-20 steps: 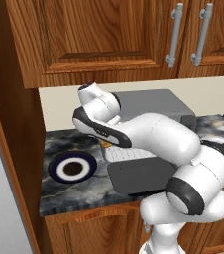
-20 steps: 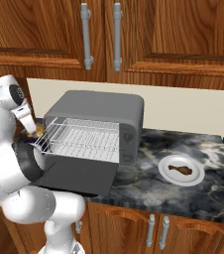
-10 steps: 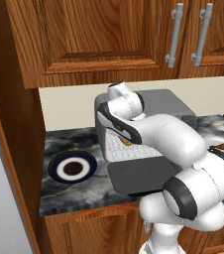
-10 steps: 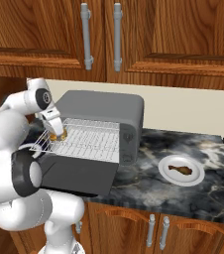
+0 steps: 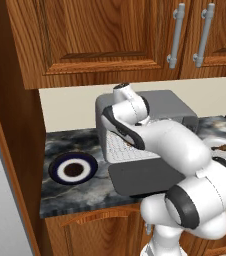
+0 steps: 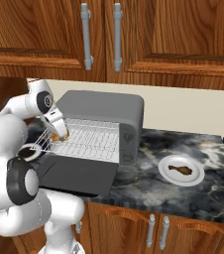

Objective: Open the toaster oven door. Place the bread on the top rack in the toaster oven and place the chicken drumstick on the bottom rack.

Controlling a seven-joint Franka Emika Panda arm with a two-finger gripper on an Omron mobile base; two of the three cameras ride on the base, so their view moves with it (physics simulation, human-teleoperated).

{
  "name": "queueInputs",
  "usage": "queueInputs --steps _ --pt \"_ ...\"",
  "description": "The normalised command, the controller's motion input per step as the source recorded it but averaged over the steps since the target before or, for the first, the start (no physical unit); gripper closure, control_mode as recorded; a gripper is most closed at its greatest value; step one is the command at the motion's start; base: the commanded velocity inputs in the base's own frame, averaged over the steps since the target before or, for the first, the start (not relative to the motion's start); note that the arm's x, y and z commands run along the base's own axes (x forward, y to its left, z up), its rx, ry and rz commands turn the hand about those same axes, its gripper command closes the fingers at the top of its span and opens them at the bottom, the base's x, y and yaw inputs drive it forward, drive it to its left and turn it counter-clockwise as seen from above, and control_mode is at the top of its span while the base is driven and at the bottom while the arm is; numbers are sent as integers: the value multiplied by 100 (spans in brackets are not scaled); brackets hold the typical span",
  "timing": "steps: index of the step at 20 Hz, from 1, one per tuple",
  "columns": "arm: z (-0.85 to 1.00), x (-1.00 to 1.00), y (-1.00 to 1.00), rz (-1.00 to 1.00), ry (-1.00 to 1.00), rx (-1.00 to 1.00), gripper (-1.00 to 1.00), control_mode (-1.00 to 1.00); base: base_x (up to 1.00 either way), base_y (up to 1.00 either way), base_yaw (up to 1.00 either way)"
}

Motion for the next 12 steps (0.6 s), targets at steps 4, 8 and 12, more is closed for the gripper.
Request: queueInputs --steps 4,8,12 --pt "2 -21 -18 0 -14 8 -100 -100 0 0 0" --pt "22 -25 -2 1 -11 7 -100 -100 0 0 0" --pt "30 -28 0 4 -11 4 -100 -100 0 0 0"
